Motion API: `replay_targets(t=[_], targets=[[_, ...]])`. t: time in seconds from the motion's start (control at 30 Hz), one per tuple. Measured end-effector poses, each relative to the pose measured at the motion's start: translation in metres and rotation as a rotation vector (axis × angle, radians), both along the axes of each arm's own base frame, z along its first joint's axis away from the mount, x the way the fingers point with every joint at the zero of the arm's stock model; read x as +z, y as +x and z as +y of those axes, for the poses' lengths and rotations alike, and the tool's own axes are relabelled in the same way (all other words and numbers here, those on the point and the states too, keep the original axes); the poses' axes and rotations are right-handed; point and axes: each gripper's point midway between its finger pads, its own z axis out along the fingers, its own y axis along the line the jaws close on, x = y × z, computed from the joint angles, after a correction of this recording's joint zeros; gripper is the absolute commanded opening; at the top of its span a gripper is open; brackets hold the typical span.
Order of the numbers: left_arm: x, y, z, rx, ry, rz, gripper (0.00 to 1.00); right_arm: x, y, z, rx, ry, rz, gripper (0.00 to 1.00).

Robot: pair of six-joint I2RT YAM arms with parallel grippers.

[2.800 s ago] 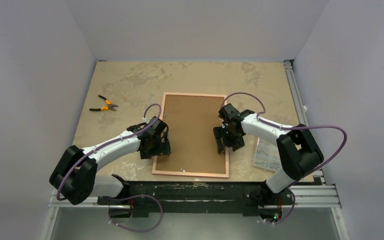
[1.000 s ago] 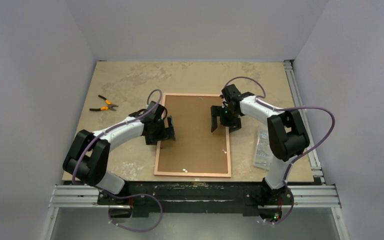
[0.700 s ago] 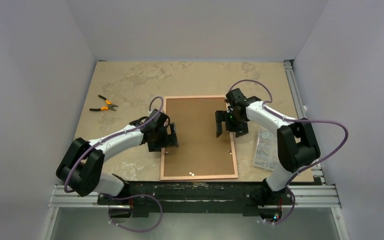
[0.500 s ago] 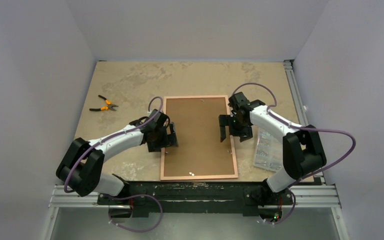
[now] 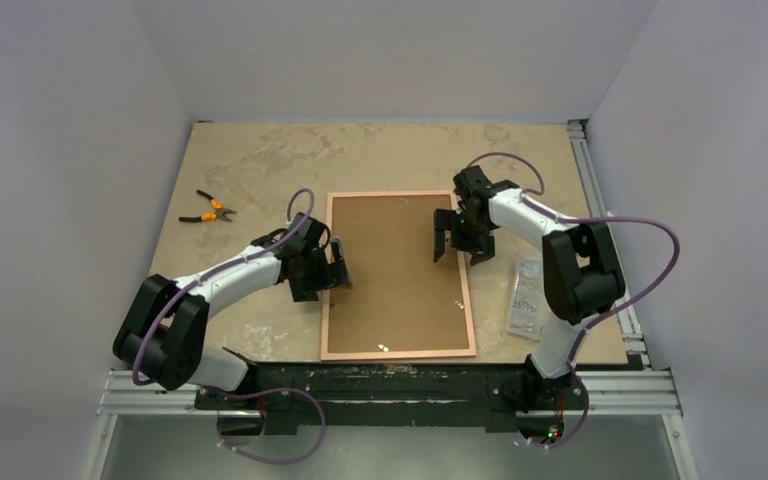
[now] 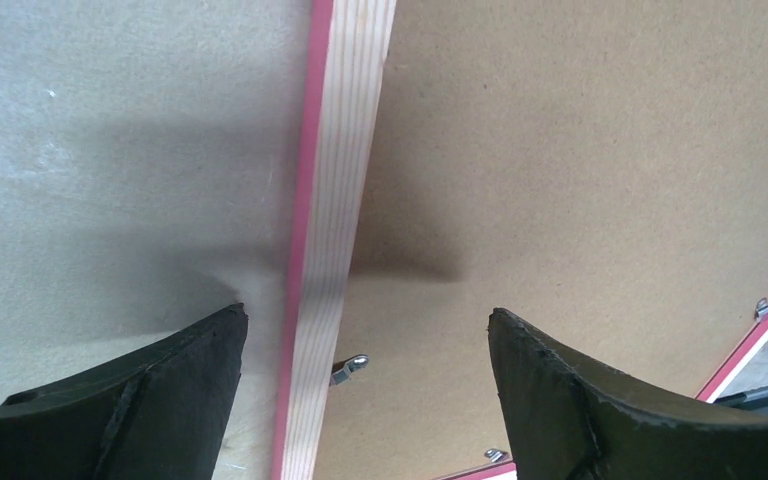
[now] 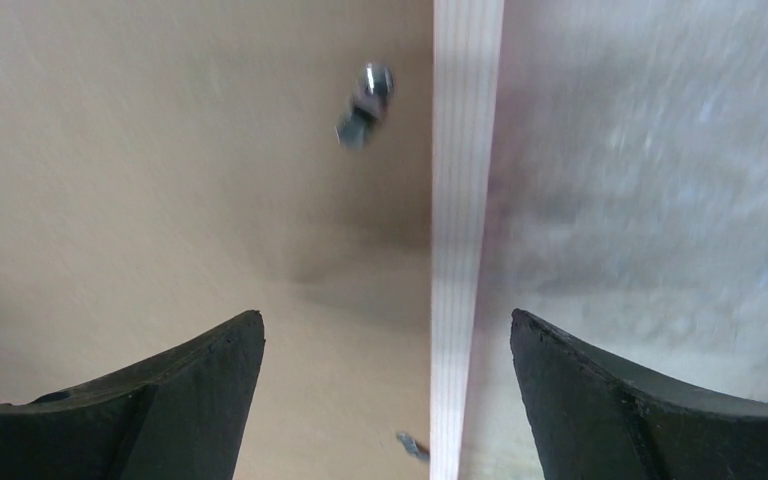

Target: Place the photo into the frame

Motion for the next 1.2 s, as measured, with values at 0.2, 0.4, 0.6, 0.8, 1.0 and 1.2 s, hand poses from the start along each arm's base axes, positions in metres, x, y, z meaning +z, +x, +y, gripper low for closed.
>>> replay_targets(t=[0.2, 0.4, 0.6, 0.8, 1.0, 1.2], targets=[[0.000, 0.006, 0.001, -0.009, 0.000, 0.003, 0.87, -0.004, 0.050, 0.007, -0.016, -0.040, -0.054, 0.87], [0.000, 0.007, 0.000, -0.027, 0.000, 0.003, 0.87, -0.012, 0.068, 0.005, -0.028, -0.084, -0.059, 0.69], [0.000, 0.007, 0.000, -0.034, 0.001, 0.002, 0.87, -0.011, 0.083, 0.000, -0.042, -0.099, -0.085, 0.28], [0.000, 0.007, 0.000, -0.035, 0.002, 0.002, 0.87, -0.008, 0.084, -0.013, -0.044, -0.135, -0.086, 0.00], [0.000, 0.008, 0.000, -0.037, 0.002, -0.001, 0.88, -0.007, 0.085, -0.015, -0.032, -0.157, -0.099, 0.04], [0.002, 0.013, 0.005, -0.023, -0.001, -0.005, 0.90, -0.005, 0.084, -0.013, -0.030, -0.126, -0.096, 0.77]])
